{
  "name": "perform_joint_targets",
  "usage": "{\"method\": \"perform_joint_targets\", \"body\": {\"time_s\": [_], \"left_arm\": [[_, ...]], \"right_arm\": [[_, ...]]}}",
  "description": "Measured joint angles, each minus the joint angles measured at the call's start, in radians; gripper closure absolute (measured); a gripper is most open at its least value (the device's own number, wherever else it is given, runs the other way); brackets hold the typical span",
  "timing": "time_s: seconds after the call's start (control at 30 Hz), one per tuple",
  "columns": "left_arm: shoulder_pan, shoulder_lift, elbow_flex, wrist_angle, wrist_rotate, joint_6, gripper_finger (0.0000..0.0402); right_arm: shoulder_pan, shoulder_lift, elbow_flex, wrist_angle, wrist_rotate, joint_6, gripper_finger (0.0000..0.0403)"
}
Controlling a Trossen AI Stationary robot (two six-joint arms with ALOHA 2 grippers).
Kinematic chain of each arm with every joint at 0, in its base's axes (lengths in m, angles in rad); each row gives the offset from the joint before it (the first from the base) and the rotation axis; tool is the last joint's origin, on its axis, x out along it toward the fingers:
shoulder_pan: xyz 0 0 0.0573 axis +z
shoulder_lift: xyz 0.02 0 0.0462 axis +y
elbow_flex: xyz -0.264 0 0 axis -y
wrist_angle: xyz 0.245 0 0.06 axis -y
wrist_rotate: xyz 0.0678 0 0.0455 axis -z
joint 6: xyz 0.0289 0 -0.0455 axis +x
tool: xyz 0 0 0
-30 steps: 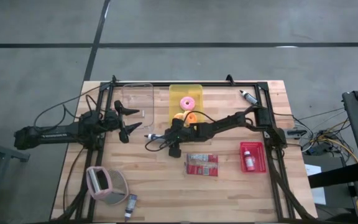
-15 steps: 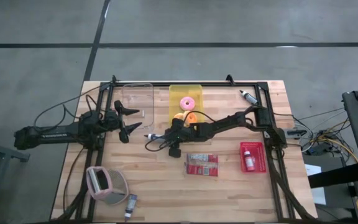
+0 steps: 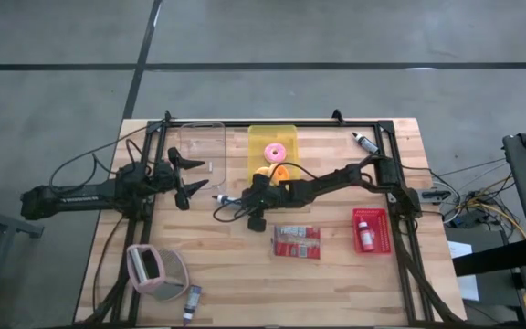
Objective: Pick & Place Food Item
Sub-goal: Put the left black food coloring bottle into the red bin
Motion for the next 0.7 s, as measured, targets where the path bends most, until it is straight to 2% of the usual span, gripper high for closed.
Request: {"method": "perform_joint_targets", "body": {"time_s": [0.43,0.7], "left_arm": [[0.000,0.000,0.000,0.000,0.000,0.000,0.0110],[0.000,0.000,0.000,0.000,0.000,0.000,0.0111]], "right_arm": [[0.021,-0.012,-0.003,-0.143,-0.009,0.078,0.0278],[0.047,-0.054,0.000,-0.122,0.022,0.065,0.0278]]}}
